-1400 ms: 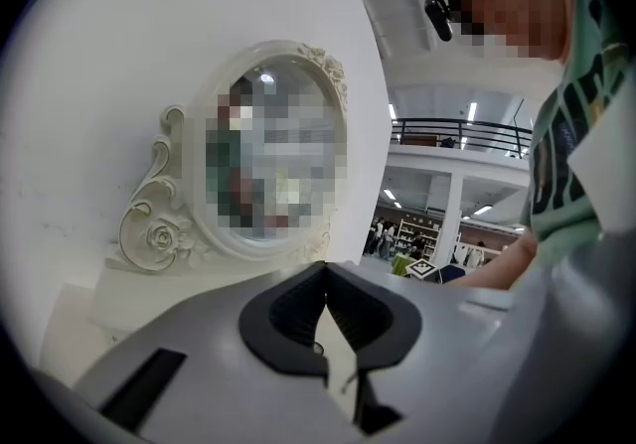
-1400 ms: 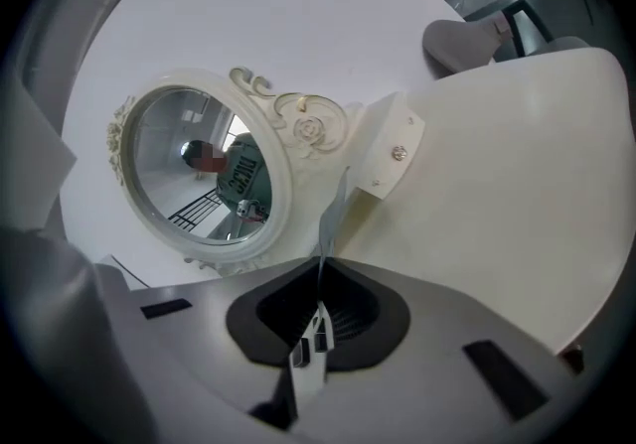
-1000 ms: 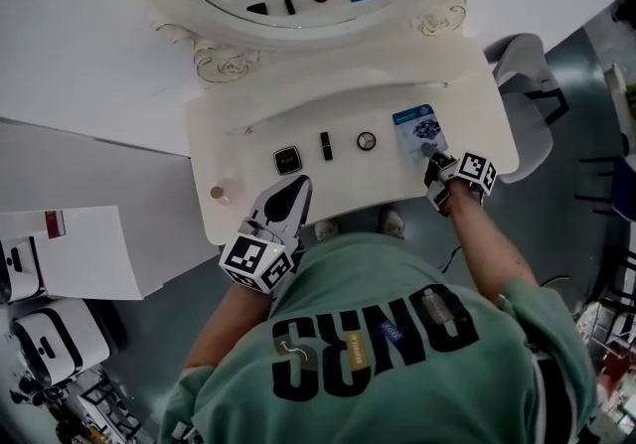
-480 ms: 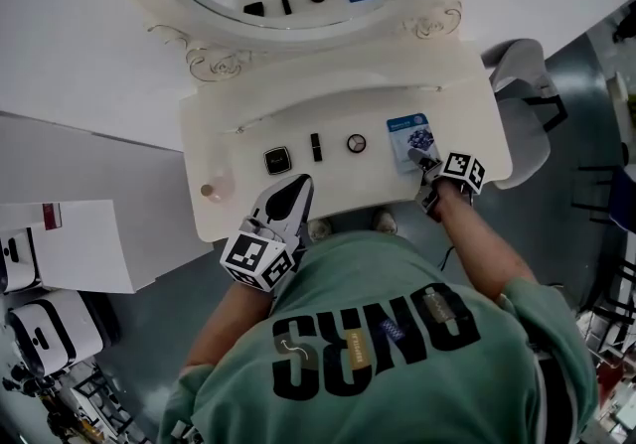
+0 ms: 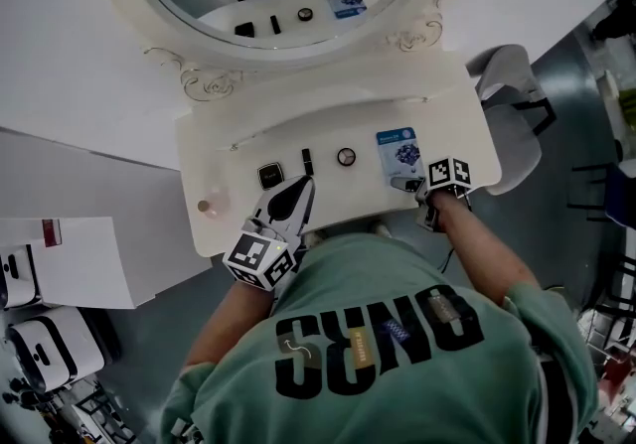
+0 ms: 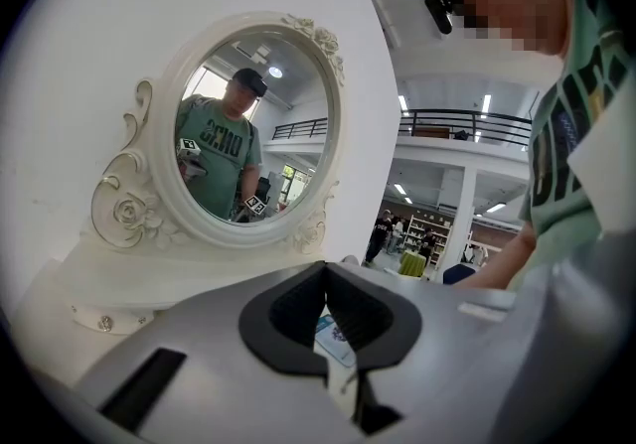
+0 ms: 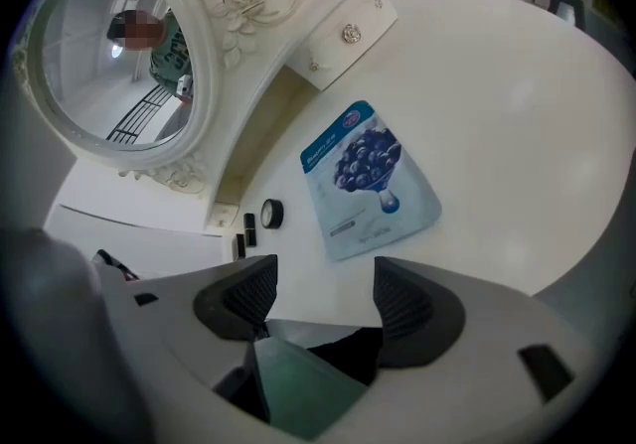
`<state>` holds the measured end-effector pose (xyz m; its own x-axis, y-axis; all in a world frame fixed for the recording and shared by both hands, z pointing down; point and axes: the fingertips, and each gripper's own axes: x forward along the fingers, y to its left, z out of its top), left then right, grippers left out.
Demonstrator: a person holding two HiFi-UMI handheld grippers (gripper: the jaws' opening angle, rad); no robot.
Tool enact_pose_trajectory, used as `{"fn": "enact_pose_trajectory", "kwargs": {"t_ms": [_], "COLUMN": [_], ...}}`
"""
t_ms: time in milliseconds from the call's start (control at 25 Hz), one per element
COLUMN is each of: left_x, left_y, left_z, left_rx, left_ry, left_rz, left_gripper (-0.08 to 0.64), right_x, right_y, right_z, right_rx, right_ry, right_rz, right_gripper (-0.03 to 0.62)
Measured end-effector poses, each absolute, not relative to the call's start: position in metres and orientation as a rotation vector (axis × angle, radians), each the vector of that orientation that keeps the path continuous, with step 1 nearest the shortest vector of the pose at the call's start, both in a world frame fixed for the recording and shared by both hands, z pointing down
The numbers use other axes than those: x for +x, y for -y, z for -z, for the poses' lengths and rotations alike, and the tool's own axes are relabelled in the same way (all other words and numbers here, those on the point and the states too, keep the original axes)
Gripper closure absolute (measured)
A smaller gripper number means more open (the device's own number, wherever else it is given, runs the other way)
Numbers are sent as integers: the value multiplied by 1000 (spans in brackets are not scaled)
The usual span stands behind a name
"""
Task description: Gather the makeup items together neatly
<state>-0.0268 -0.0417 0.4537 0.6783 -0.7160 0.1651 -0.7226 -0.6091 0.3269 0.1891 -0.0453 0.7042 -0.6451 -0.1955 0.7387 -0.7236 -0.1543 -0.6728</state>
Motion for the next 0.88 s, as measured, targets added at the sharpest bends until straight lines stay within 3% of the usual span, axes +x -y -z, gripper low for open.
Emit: {"fn": "enact_pose_trajectory", "kwargs": {"t_ms": [160,320,640,800,880], "left_x": [-28,-36,-68,-90,-99], "left_y": [48,58,71,69,65], "left_z": [-449,-439,-397,-379,-373], "left_rx": [2536,2536,2511,2477,2460], "left_ry": [1150,1204,1412,1512,1548], "left_rz": [-17,6,89,117,141], "left_gripper": [551,551,551,551,551], "right_x": [182,185,193,191,193], "right_y": [45,82,134,137,140], "right_z": [-672,-598,-410,-363,-355], "right_rx": [922,918,996,1056,1103], "right_ry": [1846,2176,2704,2757,2768], "right_rz": [-1832,-1545,-365,-85,-53], "right_gripper": [307,319,440,515,587]}}
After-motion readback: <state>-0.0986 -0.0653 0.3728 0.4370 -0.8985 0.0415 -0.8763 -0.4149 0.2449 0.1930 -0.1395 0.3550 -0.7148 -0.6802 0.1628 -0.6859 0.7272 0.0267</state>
